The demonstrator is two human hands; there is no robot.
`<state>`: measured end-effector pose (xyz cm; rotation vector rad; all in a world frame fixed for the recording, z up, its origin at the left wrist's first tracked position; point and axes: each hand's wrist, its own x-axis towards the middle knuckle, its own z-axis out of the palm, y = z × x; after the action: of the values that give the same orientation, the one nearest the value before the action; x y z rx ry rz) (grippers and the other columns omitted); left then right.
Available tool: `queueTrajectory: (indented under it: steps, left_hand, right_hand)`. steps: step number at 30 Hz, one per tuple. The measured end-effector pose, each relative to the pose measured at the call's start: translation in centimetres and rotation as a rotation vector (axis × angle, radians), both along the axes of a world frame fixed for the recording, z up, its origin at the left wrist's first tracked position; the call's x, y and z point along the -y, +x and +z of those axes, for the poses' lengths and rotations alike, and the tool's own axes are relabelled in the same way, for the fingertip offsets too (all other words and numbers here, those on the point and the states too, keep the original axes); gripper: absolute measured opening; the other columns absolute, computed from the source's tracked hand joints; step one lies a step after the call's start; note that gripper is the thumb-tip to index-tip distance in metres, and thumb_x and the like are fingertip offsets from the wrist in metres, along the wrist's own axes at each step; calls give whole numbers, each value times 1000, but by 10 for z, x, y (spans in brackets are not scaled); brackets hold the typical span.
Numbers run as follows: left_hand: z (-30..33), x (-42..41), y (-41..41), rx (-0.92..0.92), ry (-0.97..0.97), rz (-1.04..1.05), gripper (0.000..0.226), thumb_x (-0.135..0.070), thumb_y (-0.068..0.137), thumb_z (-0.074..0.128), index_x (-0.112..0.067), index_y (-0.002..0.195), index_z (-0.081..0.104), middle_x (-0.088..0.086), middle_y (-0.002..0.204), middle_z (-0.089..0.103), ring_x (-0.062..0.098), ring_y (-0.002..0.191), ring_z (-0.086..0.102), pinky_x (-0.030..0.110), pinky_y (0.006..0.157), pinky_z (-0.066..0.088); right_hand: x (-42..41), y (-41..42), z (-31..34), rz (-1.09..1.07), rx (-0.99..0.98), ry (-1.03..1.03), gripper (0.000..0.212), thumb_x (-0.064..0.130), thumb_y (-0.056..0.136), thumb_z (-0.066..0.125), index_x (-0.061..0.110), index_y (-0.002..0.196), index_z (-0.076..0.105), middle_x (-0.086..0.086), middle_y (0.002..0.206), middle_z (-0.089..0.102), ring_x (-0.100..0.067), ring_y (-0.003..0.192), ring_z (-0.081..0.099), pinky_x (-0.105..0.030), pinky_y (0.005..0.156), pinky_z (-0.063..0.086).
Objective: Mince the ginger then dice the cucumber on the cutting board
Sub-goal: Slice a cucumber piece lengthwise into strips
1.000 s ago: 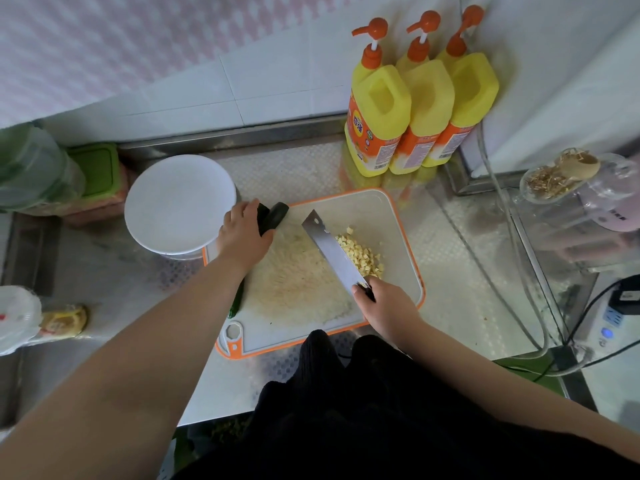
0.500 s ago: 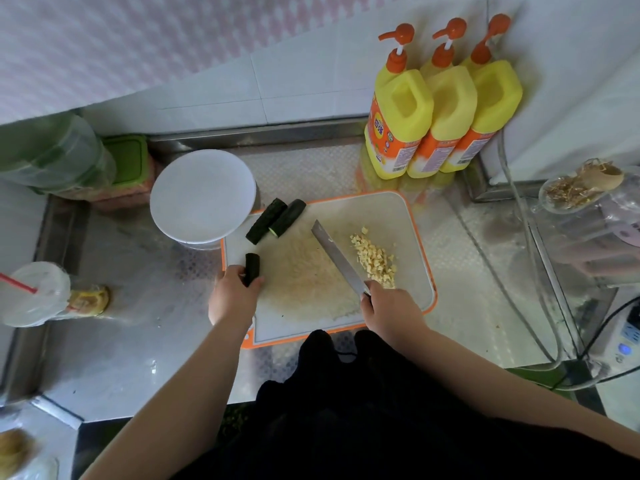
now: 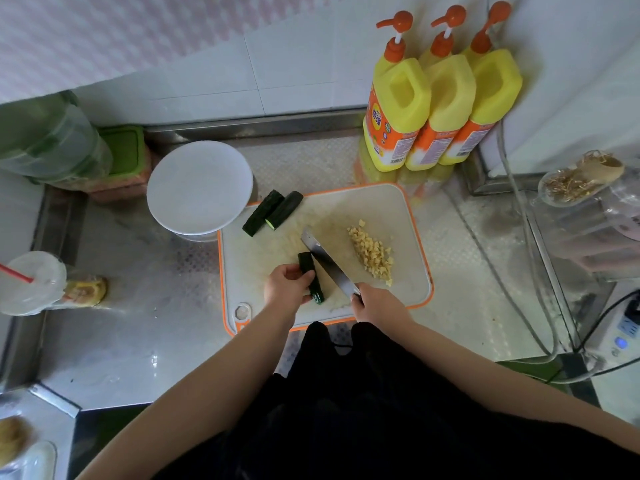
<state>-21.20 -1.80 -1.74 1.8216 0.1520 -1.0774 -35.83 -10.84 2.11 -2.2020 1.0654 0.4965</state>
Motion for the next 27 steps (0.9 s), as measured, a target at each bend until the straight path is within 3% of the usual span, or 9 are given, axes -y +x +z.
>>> queueTrajectory:
  steps: [7,13,18,21,25,27]
  left_hand:
    - [-1,1,-3,-4,-3,36,18,-5,90,66,-6,108,60,9,99,69,23,82,72,31,67,59]
    - [-4,4,-5,67,34,-2,14,-14,87,73,-9,94,62,7,85,70,24,77,72,35,74,60]
    - [-6,9,0,104,87,-96,16,-22,86,75,-16,85,61,6,76,72,18,65,70,33,67,60]
    - [-6,11,1,84,73,-92,16,-20,85,75,-13,83,62,7,72,72,20,65,70,32,66,60]
    - [-5,9,2,40,34,-83,13,-17,86,74,-11,85,63,8,72,71,18,65,70,29,64,59]
    - [-5,7,3,9,3,-64,9,-15,88,72,-12,87,64,8,74,71,13,62,70,24,59,57]
  right_hand:
    - [-5,8,-2,18,-11,14,33,26,101,36,7,125,49,-16,113,64,-31,108,59,-34,81,44]
    - [-3,9,-1,18,-25,4,31,25,101,35,9,122,50,-15,109,64,-30,105,60,-34,78,45]
    - [-2,7,-6,17,-76,3,23,25,101,35,9,103,51,-6,81,54,-29,99,60,-29,67,35]
    - [-3,7,-7,14,-94,10,21,27,101,36,10,98,48,-3,76,50,-28,98,60,-28,67,33]
    - [-5,10,-7,3,-122,-43,28,27,102,35,7,114,52,-11,103,63,-26,101,59,-27,68,35]
    - [-6,11,-9,-5,-130,-54,28,26,101,35,8,114,52,-10,103,63,-25,98,60,-28,68,36]
